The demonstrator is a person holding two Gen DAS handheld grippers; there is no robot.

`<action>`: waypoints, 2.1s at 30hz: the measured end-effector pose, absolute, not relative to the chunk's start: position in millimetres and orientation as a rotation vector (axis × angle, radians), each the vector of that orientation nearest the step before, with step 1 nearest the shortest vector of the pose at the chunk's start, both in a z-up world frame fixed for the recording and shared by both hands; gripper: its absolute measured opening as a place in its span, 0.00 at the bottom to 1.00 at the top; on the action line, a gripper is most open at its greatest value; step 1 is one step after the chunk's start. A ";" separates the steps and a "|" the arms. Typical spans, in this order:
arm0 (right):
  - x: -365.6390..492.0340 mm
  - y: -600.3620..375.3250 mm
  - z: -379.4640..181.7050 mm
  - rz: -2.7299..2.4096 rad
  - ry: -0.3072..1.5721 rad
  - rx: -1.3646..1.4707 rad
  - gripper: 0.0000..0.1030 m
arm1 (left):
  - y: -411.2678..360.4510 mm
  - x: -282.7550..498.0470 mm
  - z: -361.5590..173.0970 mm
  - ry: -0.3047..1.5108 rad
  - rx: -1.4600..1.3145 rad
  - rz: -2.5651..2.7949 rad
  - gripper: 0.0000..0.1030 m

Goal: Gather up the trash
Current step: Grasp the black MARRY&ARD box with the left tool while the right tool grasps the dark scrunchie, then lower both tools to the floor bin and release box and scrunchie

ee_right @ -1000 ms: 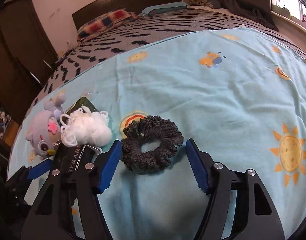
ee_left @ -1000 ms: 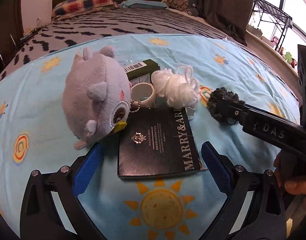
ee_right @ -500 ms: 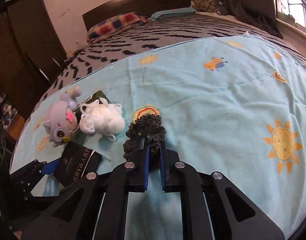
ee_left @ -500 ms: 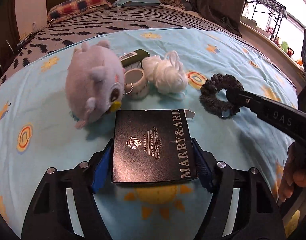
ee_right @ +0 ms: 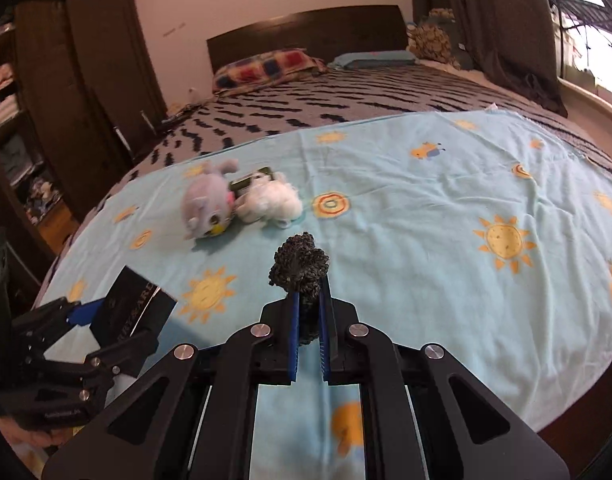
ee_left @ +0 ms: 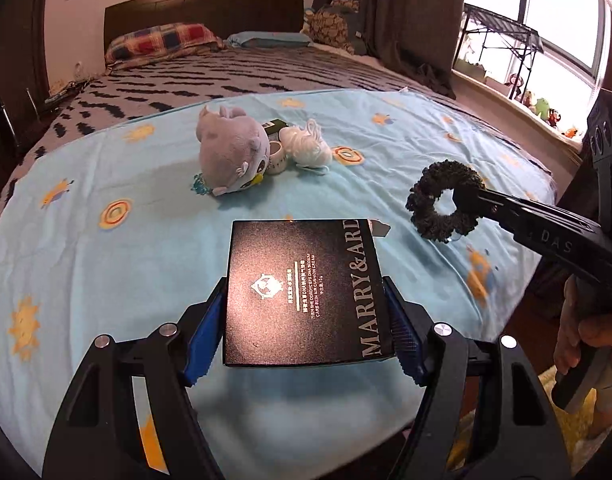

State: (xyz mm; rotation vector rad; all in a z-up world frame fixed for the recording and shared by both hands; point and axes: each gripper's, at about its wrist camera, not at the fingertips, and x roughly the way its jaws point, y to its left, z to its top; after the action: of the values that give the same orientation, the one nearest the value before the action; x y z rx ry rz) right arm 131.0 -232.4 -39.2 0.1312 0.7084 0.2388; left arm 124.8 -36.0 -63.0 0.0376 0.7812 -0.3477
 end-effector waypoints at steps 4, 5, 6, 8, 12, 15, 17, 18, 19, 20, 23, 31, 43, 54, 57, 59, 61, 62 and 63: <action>84.1 -219.2 -31.5 0.269 0.676 0.086 0.09 | -25.1 87.5 -60.7 0.749 0.026 -0.354 0.67; 74.6 -217.4 -31.4 0.278 0.673 0.085 0.09 | -22.7 78.1 -61.6 0.744 0.023 -0.354 0.67; 62.1 -215.3 -32.3 0.289 0.670 0.085 0.09 | -20.1 67.1 -64.0 0.739 0.019 -0.355 0.67; 39.6 -214.1 -37.4 0.303 0.678 0.096 0.09 | -16.9 50.0 -69.5 0.739 0.011 -0.363 0.67; 5.8 -215.6 -54.2 0.300 0.718 0.136 0.09 | -13.5 18.2 -86.5 0.764 -0.008 -0.375 0.67; -16.6 -217.7 -70.7 0.274 0.756 0.149 0.09 | -12.0 -2.1 -99.4 0.793 -0.017 -0.382 0.67; -29.1 -218.8 -84.5 0.267 0.796 0.163 0.09 | -12.8 -12.2 -107.3 0.808 -0.020 -0.384 0.67; -34.1 -218.7 -90.7 0.263 0.814 0.169 0.09 | -13.7 -15.9 -111.3 0.817 -0.020 -0.385 0.67; -38.2 -219.9 -98.8 0.255 0.837 0.176 0.09 | -15.1 -20.3 -117.4 0.830 -0.016 -0.387 0.67; -41.0 -221.7 -108.1 0.247 0.864 0.187 0.09 | -16.0 -23.2 -125.0 0.846 -0.011 -0.386 0.67; -44.0 -224.0 -135.3 0.225 0.940 0.226 0.09 | -19.1 -26.2 -153.5 0.924 -0.020 -0.380 0.67; -27.3 -215.0 -197.6 0.194 1.084 0.252 0.09 | -29.2 -8.1 -226.9 1.070 -0.002 -0.341 0.67; -3.4 -190.0 -240.9 0.173 1.151 0.194 0.09 | -30.5 9.5 -273.3 1.147 -0.015 -0.351 0.67; 1.7 -192.3 -248.1 0.165 1.155 0.207 0.12 | -38.6 11.5 -282.4 1.181 -0.002 -0.356 0.69; 8.6 -191.6 -251.6 0.166 1.158 0.201 0.12 | -41.5 9.1 -287.6 1.190 0.012 -0.362 0.69; 10.0 -190.7 -253.7 0.162 1.163 0.198 0.13 | -44.6 8.7 -289.4 1.194 0.021 -0.363 0.70; 11.7 -190.1 -257.1 0.157 1.166 0.202 0.14 | -46.4 8.9 -289.9 1.195 0.022 -0.363 0.73; 12.6 -189.9 -259.2 0.153 1.165 0.204 0.16 | -48.3 8.5 -290.8 1.193 0.022 -0.361 0.75; 14.1 -191.4 -260.7 0.150 1.162 0.209 0.19 | -51.2 8.0 -292.0 1.191 0.022 -0.360 0.77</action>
State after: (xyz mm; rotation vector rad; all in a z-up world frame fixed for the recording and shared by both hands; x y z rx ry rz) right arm 14.1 -191.4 -260.7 0.2088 1.1617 0.1504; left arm 8.0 -51.2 -292.0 0.0218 1.1911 -0.3603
